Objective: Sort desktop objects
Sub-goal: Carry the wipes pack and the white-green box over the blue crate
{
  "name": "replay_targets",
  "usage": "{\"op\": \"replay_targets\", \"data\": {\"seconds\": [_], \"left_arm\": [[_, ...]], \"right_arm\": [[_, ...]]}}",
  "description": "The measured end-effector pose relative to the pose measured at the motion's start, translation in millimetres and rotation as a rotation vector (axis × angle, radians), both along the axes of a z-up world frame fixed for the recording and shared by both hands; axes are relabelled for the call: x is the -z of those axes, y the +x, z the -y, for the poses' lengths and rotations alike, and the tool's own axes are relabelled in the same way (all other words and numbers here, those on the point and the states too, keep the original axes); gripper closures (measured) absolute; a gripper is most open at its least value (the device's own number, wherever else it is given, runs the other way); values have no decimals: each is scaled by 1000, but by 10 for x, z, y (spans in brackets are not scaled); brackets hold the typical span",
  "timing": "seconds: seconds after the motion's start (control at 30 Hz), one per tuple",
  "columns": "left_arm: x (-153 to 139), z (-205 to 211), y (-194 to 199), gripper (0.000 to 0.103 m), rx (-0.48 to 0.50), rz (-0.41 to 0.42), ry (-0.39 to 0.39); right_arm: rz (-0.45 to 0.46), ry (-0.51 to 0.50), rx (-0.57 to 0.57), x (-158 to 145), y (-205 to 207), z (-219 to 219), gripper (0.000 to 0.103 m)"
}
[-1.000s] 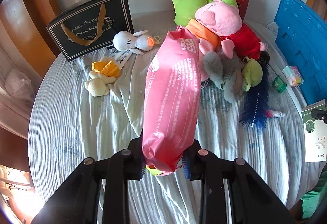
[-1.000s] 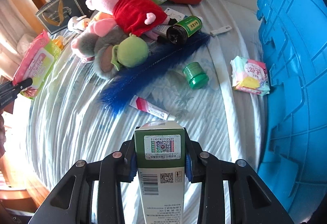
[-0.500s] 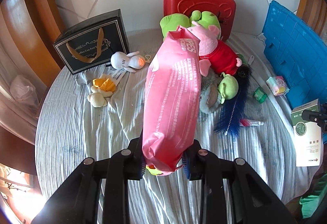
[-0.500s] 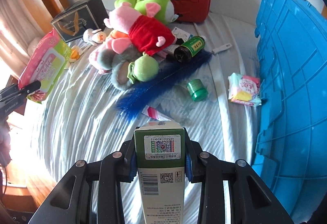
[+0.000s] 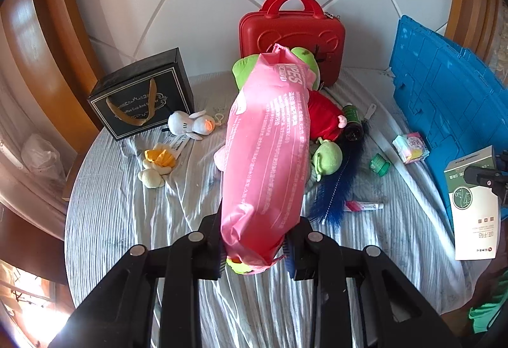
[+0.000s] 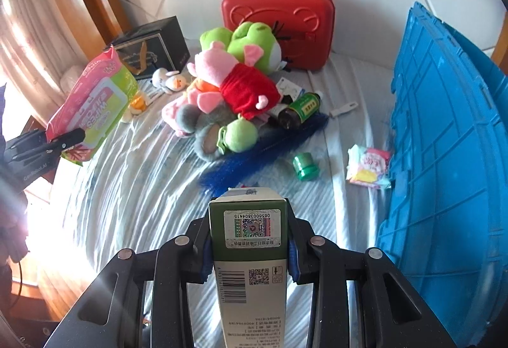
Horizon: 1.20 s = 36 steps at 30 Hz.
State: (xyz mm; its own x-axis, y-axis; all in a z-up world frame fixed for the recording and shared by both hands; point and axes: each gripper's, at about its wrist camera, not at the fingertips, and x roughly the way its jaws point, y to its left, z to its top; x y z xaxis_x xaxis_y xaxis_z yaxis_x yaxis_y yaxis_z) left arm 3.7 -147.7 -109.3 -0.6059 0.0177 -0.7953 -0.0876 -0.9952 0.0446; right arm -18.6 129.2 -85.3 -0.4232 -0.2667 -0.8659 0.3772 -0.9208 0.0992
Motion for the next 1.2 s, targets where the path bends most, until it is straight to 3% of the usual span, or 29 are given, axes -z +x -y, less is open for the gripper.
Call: {"op": "replay_targets", "data": {"seconds": [0.57, 1.2], "left_arm": [[-615, -561, 55, 76, 62, -102, -9], [-1058, -1421, -70, 76, 145, -182, -14]], "right_arm": [[-90, -63, -32, -616, 99, -212, 69], [-211, -97, -26, -1231, 128, -710, 69]]}}
